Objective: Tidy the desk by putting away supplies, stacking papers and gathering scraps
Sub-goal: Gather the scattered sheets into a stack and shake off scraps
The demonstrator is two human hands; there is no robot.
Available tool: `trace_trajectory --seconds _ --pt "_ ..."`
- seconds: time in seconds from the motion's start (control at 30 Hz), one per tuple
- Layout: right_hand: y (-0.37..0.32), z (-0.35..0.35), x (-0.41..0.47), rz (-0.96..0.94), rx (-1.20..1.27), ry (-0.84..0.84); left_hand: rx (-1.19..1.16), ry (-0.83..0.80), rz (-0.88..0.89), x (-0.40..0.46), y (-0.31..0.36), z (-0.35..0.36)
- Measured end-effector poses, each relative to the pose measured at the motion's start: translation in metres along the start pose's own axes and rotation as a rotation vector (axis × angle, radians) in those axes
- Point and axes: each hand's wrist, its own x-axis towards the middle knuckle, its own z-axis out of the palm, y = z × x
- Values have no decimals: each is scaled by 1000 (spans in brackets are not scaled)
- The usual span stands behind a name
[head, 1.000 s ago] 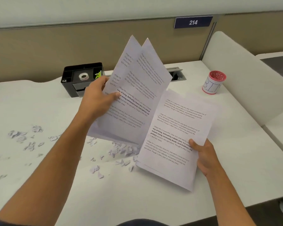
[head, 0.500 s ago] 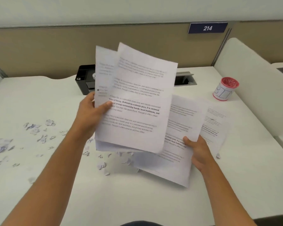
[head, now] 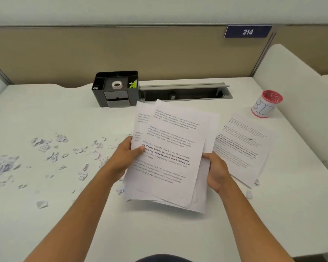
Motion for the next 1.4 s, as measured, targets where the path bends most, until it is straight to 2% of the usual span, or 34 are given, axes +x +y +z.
trace_trajectory --seconds 0.07,0.2,0.33,0.43,0.6,0.7,0.83,1.07,1.27,1.4 --pt "3 4 0 15 -3 3 -42 -51 -28 -2 -5 0" --pt "11 9 8 37 -16 4 -108 -53 -1 -6 -16 3" --pt "10 18 8 26 -84 -175 -18 -19 63 -8 -22 6" --pt "7 25 7 -96 -224 -268 22 30 120 -9 -18 10" --pt "-7 36 4 -264 -342 -227 56 104 259 -15 0 17" --pt "-19 39 -2 -337 -342 -229 -11 118 338 -19 11 17" --pt "-28 37 -6 -412 -330 -234 -111 110 369 -21 19 15" --pt "-27 23 -6 -437 -275 -202 -111 198 353 -12 13 6" --pt "-26 16 -7 -435 -278 -208 -161 124 295 -10 13 4" --pt "-28 17 -10 -469 -326 -218 -115 57 357 -13 17 11"
